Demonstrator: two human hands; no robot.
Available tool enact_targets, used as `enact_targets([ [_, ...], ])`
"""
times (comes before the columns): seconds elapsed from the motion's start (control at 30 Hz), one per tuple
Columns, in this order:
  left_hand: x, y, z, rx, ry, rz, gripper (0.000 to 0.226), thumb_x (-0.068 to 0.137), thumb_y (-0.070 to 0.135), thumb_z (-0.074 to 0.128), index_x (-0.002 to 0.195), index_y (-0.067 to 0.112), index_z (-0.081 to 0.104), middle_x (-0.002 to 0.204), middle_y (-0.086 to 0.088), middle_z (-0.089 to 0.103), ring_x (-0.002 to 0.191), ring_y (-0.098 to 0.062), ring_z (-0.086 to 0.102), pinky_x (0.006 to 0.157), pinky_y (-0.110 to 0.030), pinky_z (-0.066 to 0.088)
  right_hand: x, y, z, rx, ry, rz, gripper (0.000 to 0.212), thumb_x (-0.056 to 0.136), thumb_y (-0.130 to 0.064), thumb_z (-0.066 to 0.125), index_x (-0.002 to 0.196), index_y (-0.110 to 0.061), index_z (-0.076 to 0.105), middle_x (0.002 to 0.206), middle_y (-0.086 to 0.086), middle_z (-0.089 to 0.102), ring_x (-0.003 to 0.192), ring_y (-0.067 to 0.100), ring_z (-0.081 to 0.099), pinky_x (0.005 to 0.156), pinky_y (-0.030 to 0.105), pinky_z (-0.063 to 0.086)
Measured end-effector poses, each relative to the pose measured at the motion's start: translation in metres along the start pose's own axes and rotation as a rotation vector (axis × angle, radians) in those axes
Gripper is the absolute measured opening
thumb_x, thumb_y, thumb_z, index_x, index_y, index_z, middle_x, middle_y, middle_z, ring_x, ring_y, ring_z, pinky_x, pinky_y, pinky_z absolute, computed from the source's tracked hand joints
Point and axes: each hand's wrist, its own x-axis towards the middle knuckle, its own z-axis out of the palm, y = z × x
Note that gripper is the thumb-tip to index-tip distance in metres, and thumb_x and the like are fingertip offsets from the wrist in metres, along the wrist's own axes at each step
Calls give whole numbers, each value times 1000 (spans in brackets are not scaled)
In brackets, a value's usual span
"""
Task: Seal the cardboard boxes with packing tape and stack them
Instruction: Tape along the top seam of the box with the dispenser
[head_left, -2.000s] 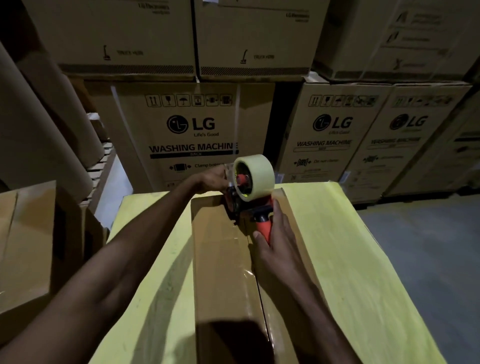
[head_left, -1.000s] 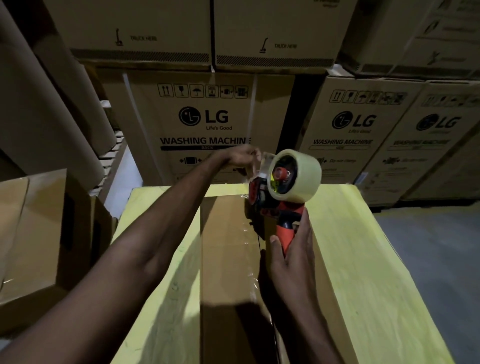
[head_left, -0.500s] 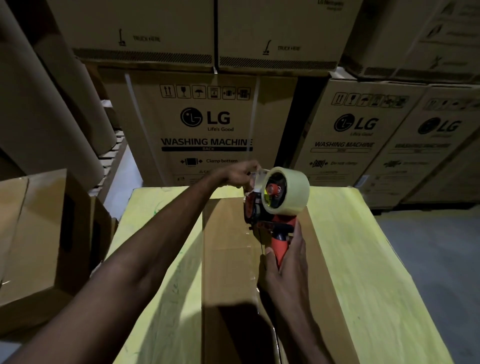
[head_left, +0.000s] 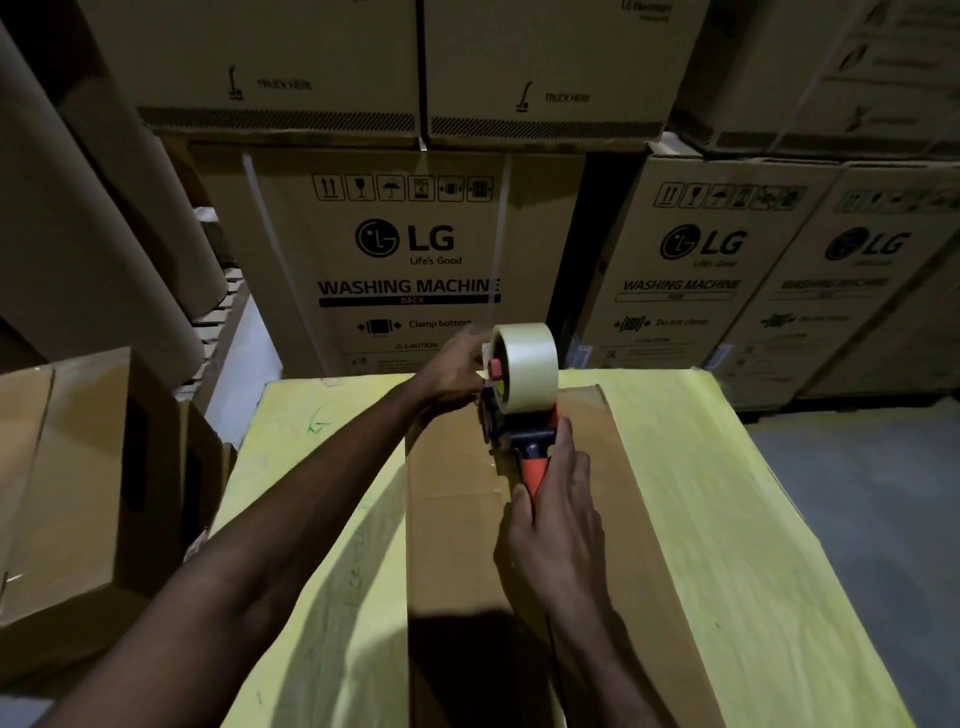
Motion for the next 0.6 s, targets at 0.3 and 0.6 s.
enact_targets([
  [0.3,-2,7,-10,129,-185,-8,34,98,-1,57,78,25,65,85,15,63,79,6,61,70,-16,46,3,3,0,5,23,-43,94,103,-25,58,160,-37,-17,154,-6,26,80,-1,37,54,11,32],
  [0.6,-18,-18,-12,-101,-282,-78,23,103,13,61,88,7,78,87,6,75,85,-4,66,87,-28,50,10,4,-11,-135,-42,-142,76,108,-31,46,162,-37,-6,129,-1,49,80,5,48,69,25,48],
])
